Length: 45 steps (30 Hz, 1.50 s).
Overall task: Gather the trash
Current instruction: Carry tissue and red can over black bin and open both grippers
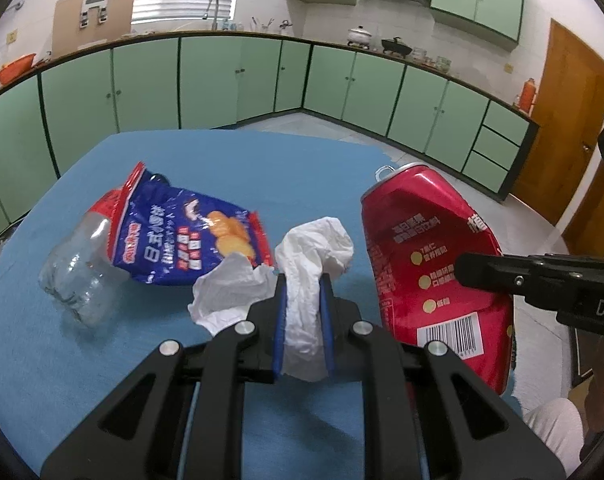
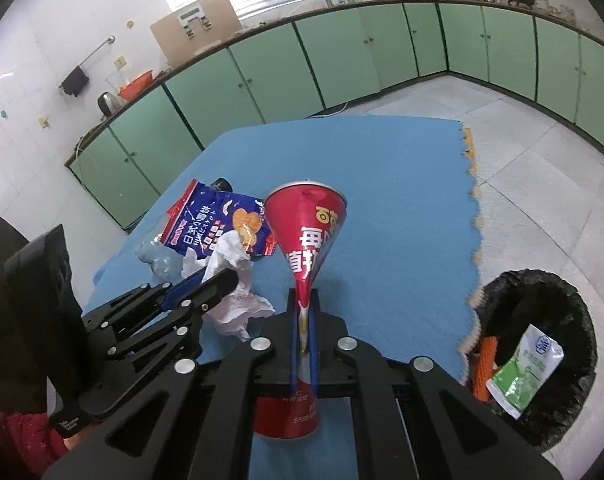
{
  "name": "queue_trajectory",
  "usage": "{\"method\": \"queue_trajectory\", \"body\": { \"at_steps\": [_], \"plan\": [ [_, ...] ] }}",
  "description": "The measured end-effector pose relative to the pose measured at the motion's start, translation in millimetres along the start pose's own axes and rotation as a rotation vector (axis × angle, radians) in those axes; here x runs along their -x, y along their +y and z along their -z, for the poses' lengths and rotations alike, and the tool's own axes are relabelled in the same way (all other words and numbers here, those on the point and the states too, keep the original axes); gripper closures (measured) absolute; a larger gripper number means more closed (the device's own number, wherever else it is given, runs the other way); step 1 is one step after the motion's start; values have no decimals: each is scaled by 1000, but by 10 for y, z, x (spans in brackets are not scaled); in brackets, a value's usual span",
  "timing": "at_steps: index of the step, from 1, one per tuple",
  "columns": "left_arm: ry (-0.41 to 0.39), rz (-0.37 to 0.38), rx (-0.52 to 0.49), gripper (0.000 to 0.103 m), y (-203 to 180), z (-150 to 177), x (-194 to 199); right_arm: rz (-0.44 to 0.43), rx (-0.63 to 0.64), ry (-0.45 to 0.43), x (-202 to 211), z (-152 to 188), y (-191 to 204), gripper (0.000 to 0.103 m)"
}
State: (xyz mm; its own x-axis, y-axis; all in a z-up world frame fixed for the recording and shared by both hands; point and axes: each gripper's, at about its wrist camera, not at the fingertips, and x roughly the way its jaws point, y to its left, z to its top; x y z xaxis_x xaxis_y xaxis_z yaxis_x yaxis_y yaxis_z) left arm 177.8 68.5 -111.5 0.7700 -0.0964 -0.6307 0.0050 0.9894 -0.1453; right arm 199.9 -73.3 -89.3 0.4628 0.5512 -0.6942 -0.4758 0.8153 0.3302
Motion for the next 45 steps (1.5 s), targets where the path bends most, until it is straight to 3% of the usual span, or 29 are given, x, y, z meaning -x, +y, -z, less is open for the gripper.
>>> {"method": "queue_trajectory", "body": {
  "at_steps": [9, 26, 37, 45],
  "plan": [
    [-45, 76, -54, 89, -406, -110, 127, 68, -38, -73, 502, 50, -203, 99],
    [-95, 240, -163, 89, -1744, -316, -153, 356, -205, -172, 1287, 395, -1238, 99],
    [-9, 299, -199, 89, -2380, -234, -773, 432, -292, -121, 1145, 569, -1968, 99],
    [88, 334, -209, 75, -2626, -159, -1209, 467, -345, -73, 937, 645, -2441, 97]
  ]
}}
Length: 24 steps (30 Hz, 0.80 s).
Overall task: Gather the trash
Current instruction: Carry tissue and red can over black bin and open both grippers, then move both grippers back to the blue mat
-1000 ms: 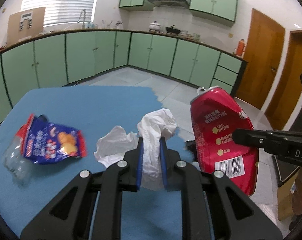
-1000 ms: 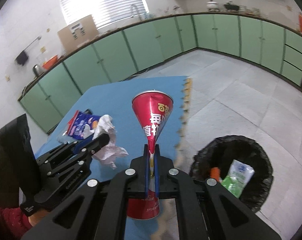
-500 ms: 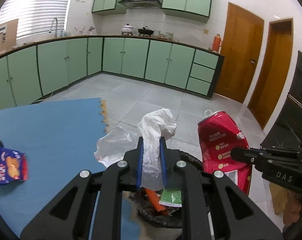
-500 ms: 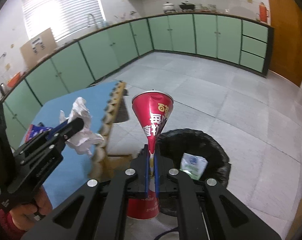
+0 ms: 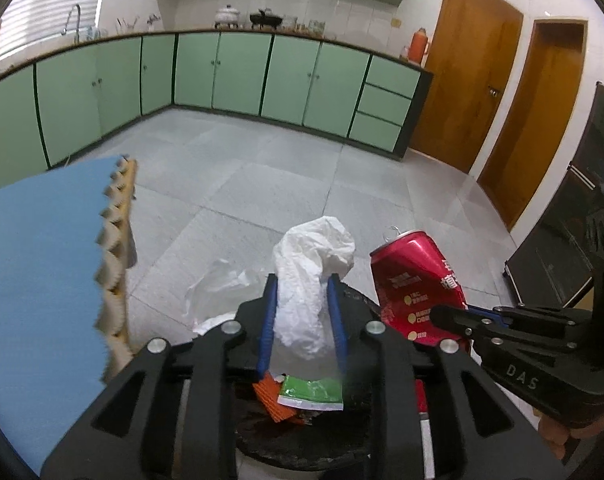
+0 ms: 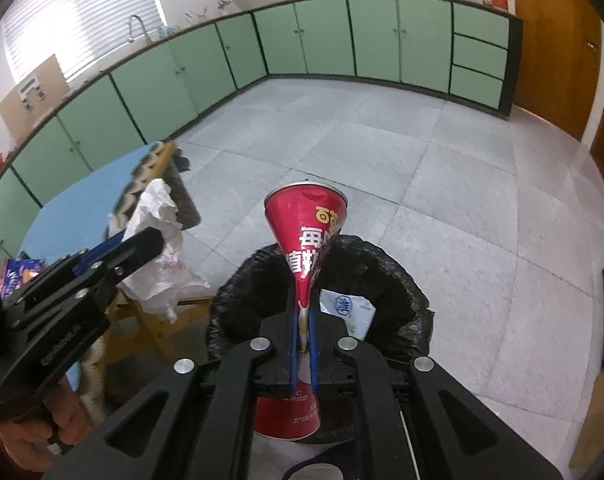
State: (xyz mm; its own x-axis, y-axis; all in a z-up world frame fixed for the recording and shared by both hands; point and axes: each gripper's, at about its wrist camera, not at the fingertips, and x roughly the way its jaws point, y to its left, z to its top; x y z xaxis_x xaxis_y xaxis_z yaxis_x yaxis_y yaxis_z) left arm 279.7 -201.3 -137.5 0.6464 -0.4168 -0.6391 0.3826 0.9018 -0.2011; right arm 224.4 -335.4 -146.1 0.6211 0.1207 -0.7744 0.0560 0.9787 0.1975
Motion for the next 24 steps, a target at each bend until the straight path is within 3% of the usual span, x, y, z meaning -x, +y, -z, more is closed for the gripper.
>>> {"method": "queue_trajectory", "body": {
  "at_steps": [2, 3, 5, 8, 13, 18, 24],
  "plan": [
    [11, 3, 5, 67, 7, -6, -61, 10, -18, 9, -64, 5, -101, 94],
    [15, 10, 10, 57, 32, -9, -78, 15, -24, 13, -92, 7, -154, 85],
    [17, 25, 20, 50, 35, -43, -107, 28, -40, 13, -112, 9, -231, 79],
    [3, 21, 19, 50, 41, -67, -65, 44, -62, 10, -80, 44, -304, 78],
    [-35, 6, 37, 47, 123, -83, 165, 94, -81, -39, 116, 75, -289, 44],
    [-104, -53, 44, 31, 295, -86, 585, 113, -75, -111, 363, 74, -130, 17],
    [-175, -152, 66, 25, 649, -27, 1215, 42, -68, -195, 649, 85, 268, 8]
  ]
}}
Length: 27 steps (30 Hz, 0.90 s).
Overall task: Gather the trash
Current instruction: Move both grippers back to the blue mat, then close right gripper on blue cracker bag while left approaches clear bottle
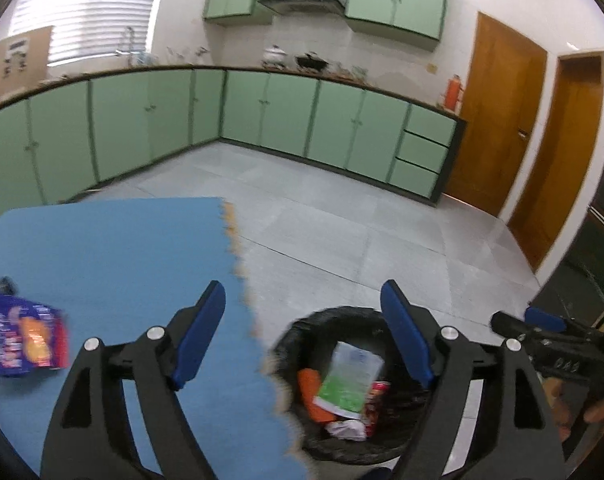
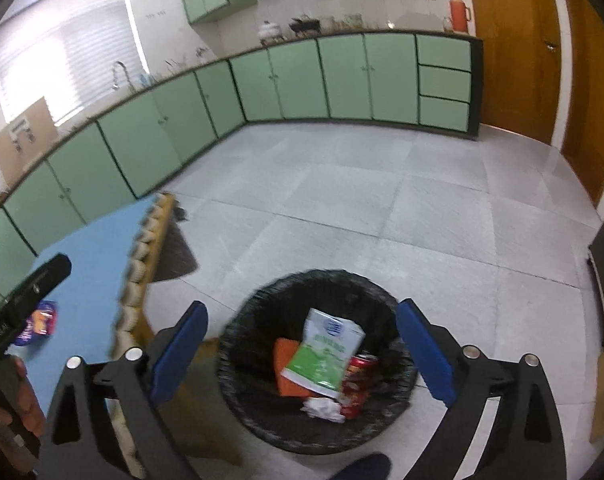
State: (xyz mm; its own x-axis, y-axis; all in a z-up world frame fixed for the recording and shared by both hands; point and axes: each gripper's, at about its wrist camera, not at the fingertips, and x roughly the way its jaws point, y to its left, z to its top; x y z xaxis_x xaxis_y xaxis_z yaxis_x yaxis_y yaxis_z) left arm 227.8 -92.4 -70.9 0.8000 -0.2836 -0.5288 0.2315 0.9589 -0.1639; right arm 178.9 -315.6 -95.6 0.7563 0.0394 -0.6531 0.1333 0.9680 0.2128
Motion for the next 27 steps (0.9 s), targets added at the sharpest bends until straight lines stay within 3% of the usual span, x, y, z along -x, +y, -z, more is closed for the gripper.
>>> {"method": "queue_trajectory", "body": {
  "at_steps": [12, 19, 27],
  "plan": [
    [-73, -282, 71, 24, 1198, 106, 960, -114, 239, -124, 235, 159, 1461, 7],
    [-79, -426, 99, 24, 1828, 241, 1395, -246, 302, -92, 166, 369, 2211, 7],
    [-51, -520, 161, 24, 2420, 365, 1648, -356, 424, -16, -16, 701, 3074, 9]
  ]
}}
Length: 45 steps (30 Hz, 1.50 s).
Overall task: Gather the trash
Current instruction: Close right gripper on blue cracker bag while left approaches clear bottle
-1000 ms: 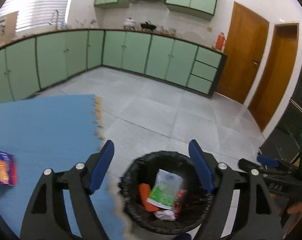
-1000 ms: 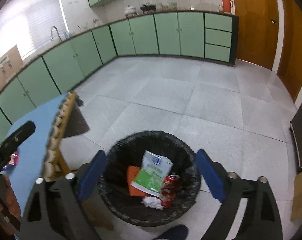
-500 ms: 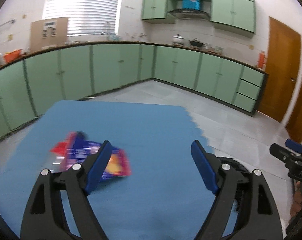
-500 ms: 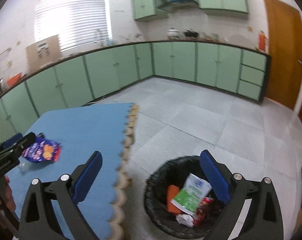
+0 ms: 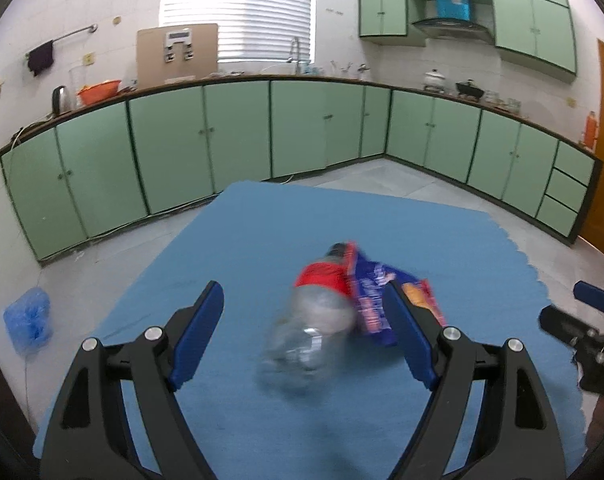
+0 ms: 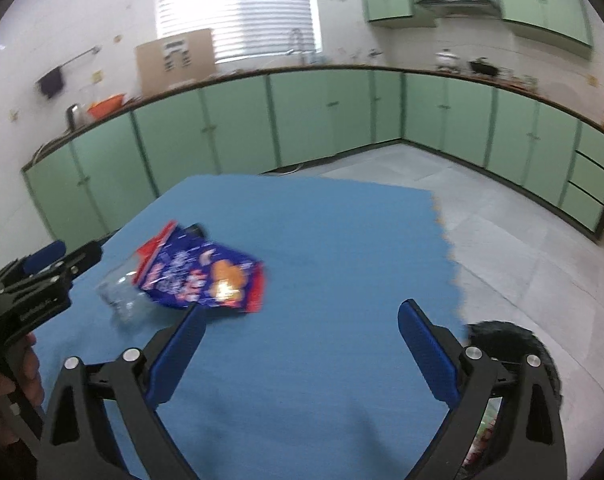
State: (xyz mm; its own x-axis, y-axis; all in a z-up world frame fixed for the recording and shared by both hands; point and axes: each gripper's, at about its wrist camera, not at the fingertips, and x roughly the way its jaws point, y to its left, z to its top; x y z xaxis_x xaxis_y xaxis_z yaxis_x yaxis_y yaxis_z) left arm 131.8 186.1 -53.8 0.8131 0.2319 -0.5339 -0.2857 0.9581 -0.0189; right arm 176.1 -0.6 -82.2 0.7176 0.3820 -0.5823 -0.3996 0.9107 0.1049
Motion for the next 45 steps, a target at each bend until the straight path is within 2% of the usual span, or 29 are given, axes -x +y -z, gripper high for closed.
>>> {"method": "queue_trajectory", "body": {
  "at_steps": [9, 23, 26, 29, 31, 33, 35, 41, 45],
  "plan": [
    [27, -36, 61, 24, 464, 76, -118, -68, 136, 69, -420, 18, 638, 10],
    [50, -49, 103, 24, 739, 194, -247, -80, 181, 77, -717, -76, 982, 12],
    [51, -48, 105, 24, 762, 197, -251, -86, 193, 111, -847, -72, 1003, 19],
    [55, -44, 114, 24, 768, 200, -266, -97, 198, 163, -1000, -47, 993, 30],
    [59, -42, 114, 24, 765, 192, -290, -109, 194, 203, -1092, -7, 978, 41],
    [62, -40, 112, 24, 752, 198, -303, -134, 178, 239, -1155, 22, 954, 59],
    [66, -36, 114, 24, 765, 199, -327, -135, 147, 253, -1190, 49, 895, 66],
    [77, -12, 121, 24, 705, 196, -369, -152, 124, 260, -1150, 34, 760, 96],
    [81, 23, 116, 24, 617, 185, -387, -135, 107, 242, -1041, 10, 667, 101]
  ]
}}
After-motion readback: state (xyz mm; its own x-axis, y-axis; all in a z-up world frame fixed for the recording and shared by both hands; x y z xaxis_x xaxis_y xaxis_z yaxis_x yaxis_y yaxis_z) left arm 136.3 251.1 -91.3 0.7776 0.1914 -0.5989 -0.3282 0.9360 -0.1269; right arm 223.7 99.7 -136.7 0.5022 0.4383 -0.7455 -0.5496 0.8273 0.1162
